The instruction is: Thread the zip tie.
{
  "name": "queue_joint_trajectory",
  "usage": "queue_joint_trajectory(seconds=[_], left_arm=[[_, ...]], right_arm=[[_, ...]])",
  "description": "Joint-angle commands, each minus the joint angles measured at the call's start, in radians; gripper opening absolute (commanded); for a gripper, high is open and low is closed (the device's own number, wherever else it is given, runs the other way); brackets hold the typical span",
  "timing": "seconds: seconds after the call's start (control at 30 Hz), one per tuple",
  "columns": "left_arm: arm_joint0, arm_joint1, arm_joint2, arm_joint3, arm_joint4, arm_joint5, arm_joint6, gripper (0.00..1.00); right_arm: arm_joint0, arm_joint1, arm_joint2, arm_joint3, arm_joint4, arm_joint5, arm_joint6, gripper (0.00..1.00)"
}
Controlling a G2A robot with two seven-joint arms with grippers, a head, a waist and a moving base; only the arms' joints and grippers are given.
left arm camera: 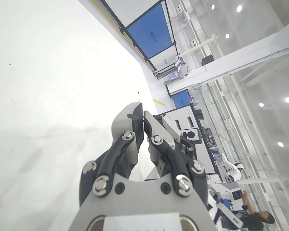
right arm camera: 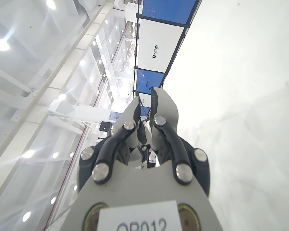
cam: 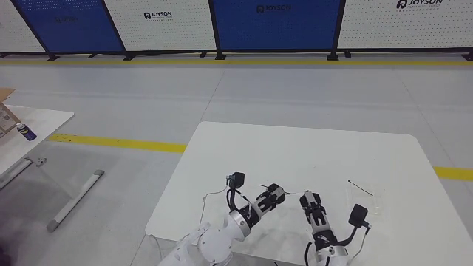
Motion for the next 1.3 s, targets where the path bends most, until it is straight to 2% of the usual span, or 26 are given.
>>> queue_joint_trajectory(seconds=[0.0,0.03,0.1,0.13,0.7,1.0,1.03,1.1,1.17,1.27], left_arm=[[-0.001,0.000,0.002,0.000,0.007,-0.004,-0.005,0.00],[0.000,0.000,0.002,0.000,0.009,-0.006,-0.006,0.00],[0.000,0.001,0.002,-0.002,0.010,-0.008,-0.007,0.00],[0.001,0.000,0.001,-0.003,0.009,-0.008,-0.005,0.00],[0.004,0.003,-0.003,-0.010,0.022,-0.036,-0.023,0.00],[0.004,0.002,-0.003,-0.012,0.004,-0.028,-0.021,0.00],[0.004,0.001,-0.003,-0.013,-0.004,-0.020,-0.022,0.07],[0.000,0.002,-0.003,-0.012,-0.001,-0.013,-0.031,0.77],[0.000,0.002,-0.003,-0.013,-0.002,-0.013,-0.034,0.80],[0.003,0.002,-0.009,-0.016,-0.003,-0.017,-0.022,0.67]], right_arm=[[-0.001,0.000,0.001,-0.001,-0.001,0.001,0.000,0.14],[-0.002,-0.001,0.002,-0.002,-0.002,0.002,0.001,0.13],[-0.002,-0.001,0.003,-0.002,-0.003,0.004,0.001,0.01],[-0.002,-0.001,0.003,-0.003,-0.003,0.004,0.001,0.00],[0.009,-0.006,-0.003,0.001,-0.012,0.013,0.034,0.00],[0.013,-0.008,-0.004,0.009,-0.011,0.008,0.036,0.00],[0.013,-0.008,-0.003,0.010,-0.011,0.007,0.035,0.00],[0.011,-0.008,-0.001,0.009,-0.015,0.006,0.034,0.00],[0.010,-0.008,0.000,0.008,-0.019,0.008,0.032,0.00],[0.009,-0.009,0.002,0.010,-0.024,0.013,0.029,0.00]])
